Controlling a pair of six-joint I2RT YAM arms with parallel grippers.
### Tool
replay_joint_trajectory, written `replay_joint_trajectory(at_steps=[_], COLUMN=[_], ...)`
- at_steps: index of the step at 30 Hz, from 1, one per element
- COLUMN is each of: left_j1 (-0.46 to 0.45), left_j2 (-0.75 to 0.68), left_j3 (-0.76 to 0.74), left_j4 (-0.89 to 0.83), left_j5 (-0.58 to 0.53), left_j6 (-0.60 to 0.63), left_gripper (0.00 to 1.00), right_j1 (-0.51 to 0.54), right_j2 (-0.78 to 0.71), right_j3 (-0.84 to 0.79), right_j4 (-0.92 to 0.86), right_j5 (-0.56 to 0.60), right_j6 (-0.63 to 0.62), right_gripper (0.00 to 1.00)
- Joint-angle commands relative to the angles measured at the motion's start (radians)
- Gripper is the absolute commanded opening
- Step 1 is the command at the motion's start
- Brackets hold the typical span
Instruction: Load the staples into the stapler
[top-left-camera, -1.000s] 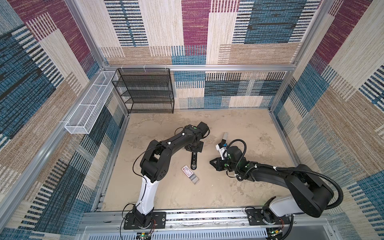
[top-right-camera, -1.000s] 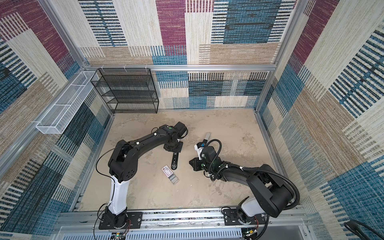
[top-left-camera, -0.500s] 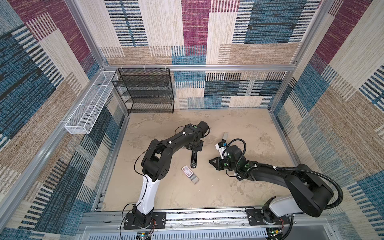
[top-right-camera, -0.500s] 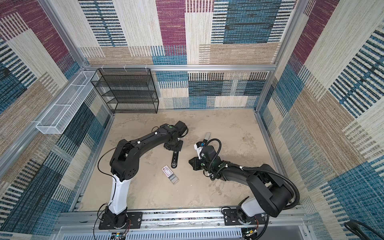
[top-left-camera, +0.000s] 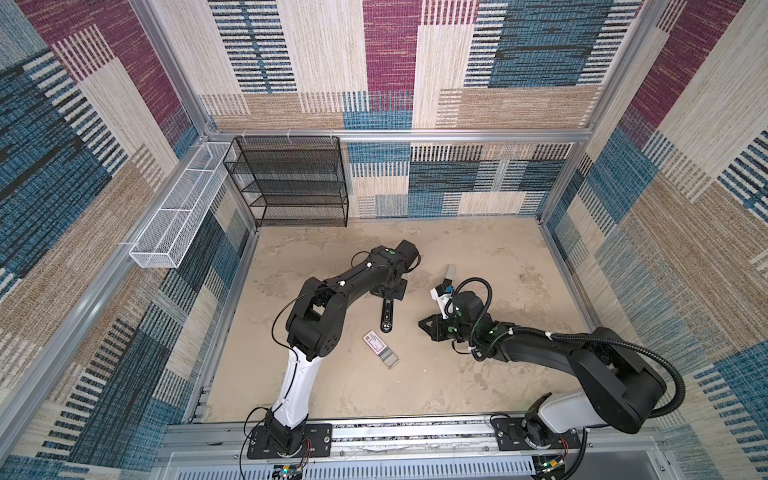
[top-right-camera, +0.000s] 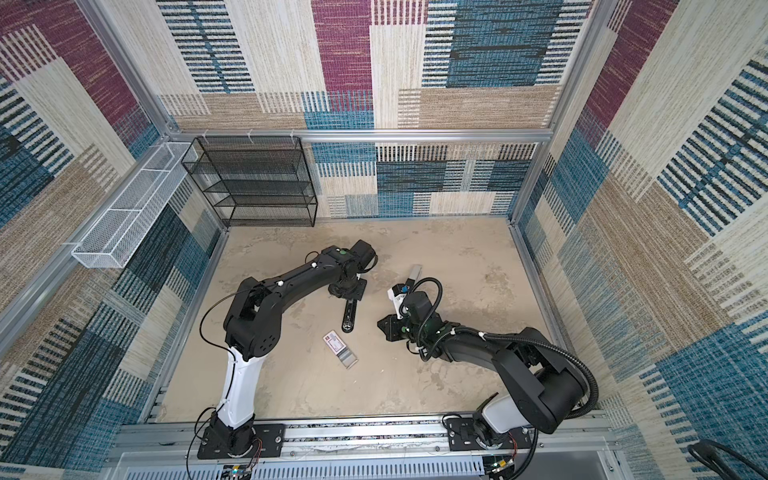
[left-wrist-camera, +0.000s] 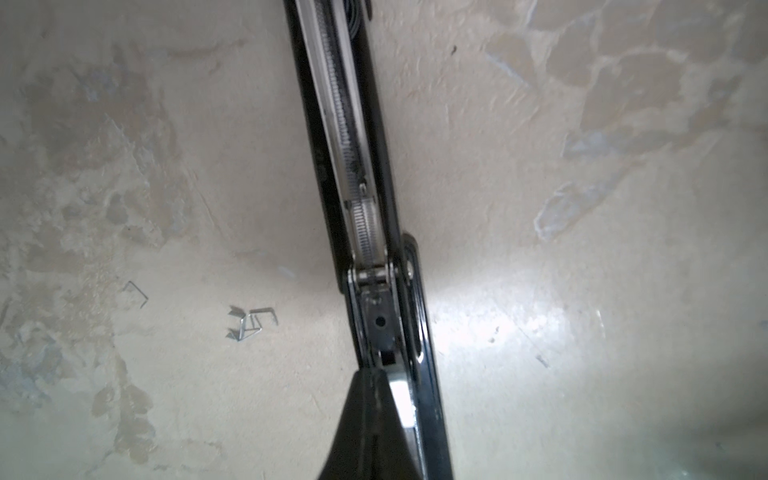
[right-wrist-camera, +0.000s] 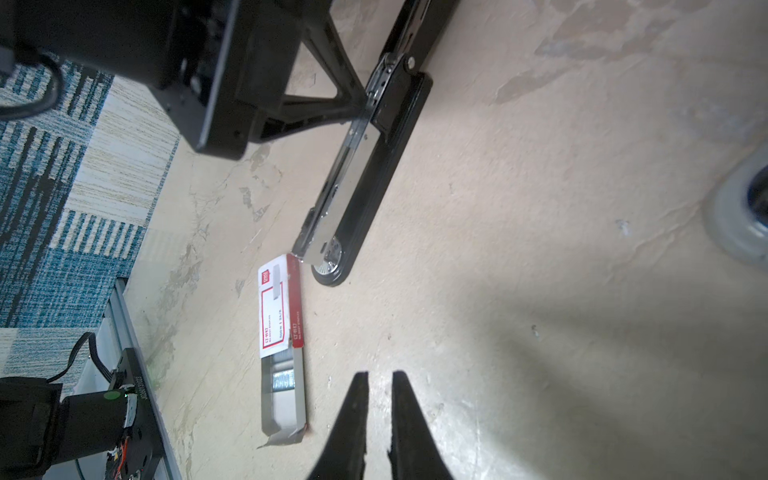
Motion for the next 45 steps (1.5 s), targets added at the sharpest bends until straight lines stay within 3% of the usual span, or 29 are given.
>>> replay_joint_trajectory(at_steps=[1, 8, 19, 29, 36, 39, 45], left_j1=[0.004, 0.008, 0.011, 0.021, 0.025, 0.024, 0.01], left_j2=[0.025, 0.024, -0.021, 0.024, 0.067, 0.047, -0.009], left_j3=[0.004, 0.017, 0.037, 0.068, 0.085, 0.052, -0.025], left_j4=[-0.014, -0.013, -0.016, -0.016, -0.027, -0.026, -0.025], left_j5=[0.01, 0.015, 0.012, 0.008, 0.012, 0.041, 0.07], left_j6=[0.013, 0.012, 0.007, 0.011, 0.023, 0.01, 0.008], left_gripper=[0.03, 0.16, 0.2, 0.25, 0.23, 0.18, 0.17], right_j1=[-0.001, 0.0, 0.0, 0.0, 0.0, 0.0, 0.0], right_j2=[-0.005, 0.001, 0.002, -0.009, -0.021, -0.027, -0.014], right_j3=[0.002, 0.003, 0.004, 0.002, -0.005, -0.008, -0.003], right_j4=[0.002, 0.005, 0.002, -0.004, -0.006, -0.007, -0.001], right_j5=[-0.006, -0.01, -0.008, -0.007, -0.002, 0.003, -0.001], right_j6=[0.0, 0.001, 0.003, 0.003, 0.004, 0.004, 0.001], right_gripper=[0.16, 0.16, 0.16, 0.16, 0.16, 0.16, 0.16])
